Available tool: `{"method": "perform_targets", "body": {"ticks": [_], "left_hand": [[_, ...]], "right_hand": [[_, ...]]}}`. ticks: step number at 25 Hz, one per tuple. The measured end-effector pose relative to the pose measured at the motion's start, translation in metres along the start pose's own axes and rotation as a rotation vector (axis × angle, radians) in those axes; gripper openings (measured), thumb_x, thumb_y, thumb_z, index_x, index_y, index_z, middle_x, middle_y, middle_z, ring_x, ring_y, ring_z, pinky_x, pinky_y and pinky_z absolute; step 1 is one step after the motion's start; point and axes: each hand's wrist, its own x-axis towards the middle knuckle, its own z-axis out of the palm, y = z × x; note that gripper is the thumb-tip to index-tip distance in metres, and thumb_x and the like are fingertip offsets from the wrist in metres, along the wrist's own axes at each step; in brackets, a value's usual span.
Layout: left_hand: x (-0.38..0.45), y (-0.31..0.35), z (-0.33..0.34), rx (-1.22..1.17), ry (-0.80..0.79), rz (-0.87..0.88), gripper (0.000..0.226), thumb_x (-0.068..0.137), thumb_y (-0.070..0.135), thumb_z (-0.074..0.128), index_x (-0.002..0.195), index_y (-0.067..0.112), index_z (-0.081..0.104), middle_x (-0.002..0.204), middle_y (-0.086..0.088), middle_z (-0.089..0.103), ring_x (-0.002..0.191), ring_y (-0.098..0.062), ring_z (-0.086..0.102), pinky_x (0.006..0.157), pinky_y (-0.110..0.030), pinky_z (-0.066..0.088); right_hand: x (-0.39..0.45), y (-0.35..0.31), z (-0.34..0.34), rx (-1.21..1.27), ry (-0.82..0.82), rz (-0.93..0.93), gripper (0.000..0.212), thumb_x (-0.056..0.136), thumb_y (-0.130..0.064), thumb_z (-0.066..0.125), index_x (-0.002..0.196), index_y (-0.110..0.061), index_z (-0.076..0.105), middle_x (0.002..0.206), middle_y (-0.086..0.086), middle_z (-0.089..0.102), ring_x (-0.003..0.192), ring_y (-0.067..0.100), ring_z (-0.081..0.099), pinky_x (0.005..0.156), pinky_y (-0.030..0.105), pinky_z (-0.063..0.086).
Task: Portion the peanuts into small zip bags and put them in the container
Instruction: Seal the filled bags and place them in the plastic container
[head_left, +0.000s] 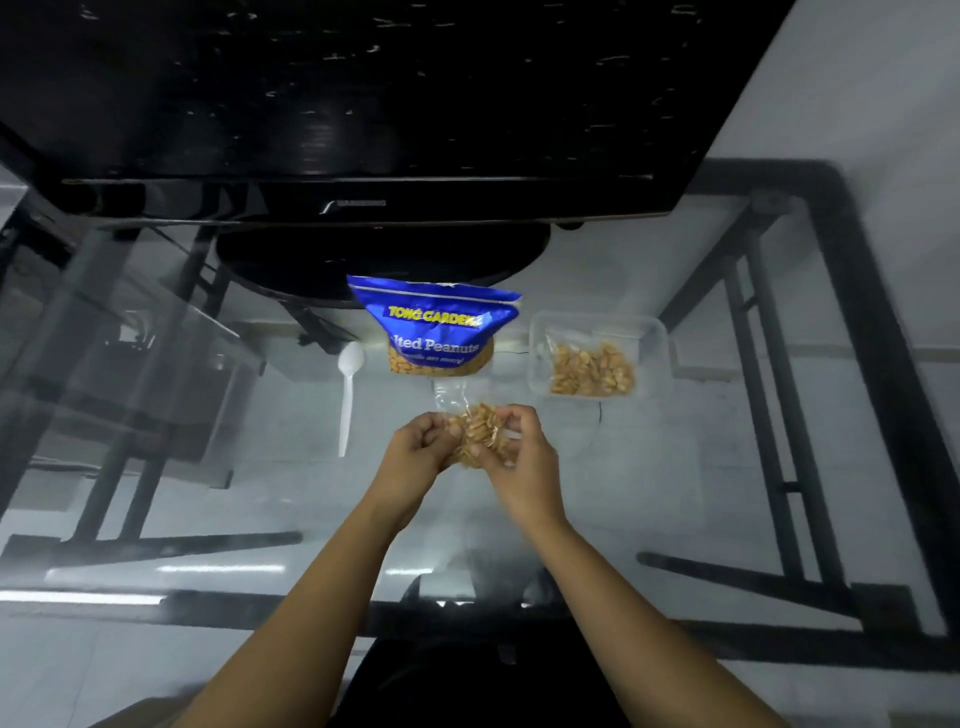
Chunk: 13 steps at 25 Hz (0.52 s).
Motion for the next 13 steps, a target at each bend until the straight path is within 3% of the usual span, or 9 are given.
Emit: {"method": "perform_targets", "body": {"ticks": [5,8,10,13], "left_hand": [[0.023,0.042,0.080,-0.008,-0.121,0.078,0.017,0.092,0.008,0.052,0.103,0.001,0.063,0.085,-0.003,0.069,0.078,-0.009,0.066,0.076,-0.020,0.055],[0.046,0.060,0.123,0.083,-0.099,0.029,0.013,0.091,0.006,0.052,0.096,0.005,0.065,0.082,-0.003,0.068,0.074,-0.010,0.066,0.072,-0.023,0.057],[0.064,0.060,0.141,0.280,-0.010,-0.008,0.016,0.087,0.005,0.052,0.090,0.010,0.067,0.086,-0.006,0.069,0.081,-0.019,0.067,0.077,-0.031,0.057],[0.081,0.050,0.151,0.686,0.147,0.017,0.025,0.086,0.005,0.048,0.104,0.007,0.064,0.099,-0.013,0.068,0.090,-0.029,0.065,0.079,-0.037,0.056]], "right_hand": [[0.026,-0.019,-0.085,0.084,0.149,-0.098,0.037,0.081,-0.011,0.068,0.113,-0.025,0.055,0.114,-0.007,0.061,0.096,0.005,0.061,0.080,0.012,0.050],[0.056,-0.019,-0.126,-0.001,0.141,-0.058,0.032,0.087,-0.014,0.061,0.118,-0.020,0.056,0.119,-0.003,0.061,0.102,0.011,0.061,0.084,0.019,0.051],[0.074,-0.010,-0.141,-0.131,0.100,-0.021,0.035,0.088,-0.009,0.058,0.121,-0.018,0.055,0.123,0.001,0.059,0.105,0.016,0.060,0.085,0.022,0.049],[0.091,0.003,-0.146,-0.413,0.046,0.039,0.044,0.085,0.000,0.055,0.127,-0.011,0.049,0.124,0.012,0.056,0.111,0.025,0.056,0.091,0.026,0.045]]}}
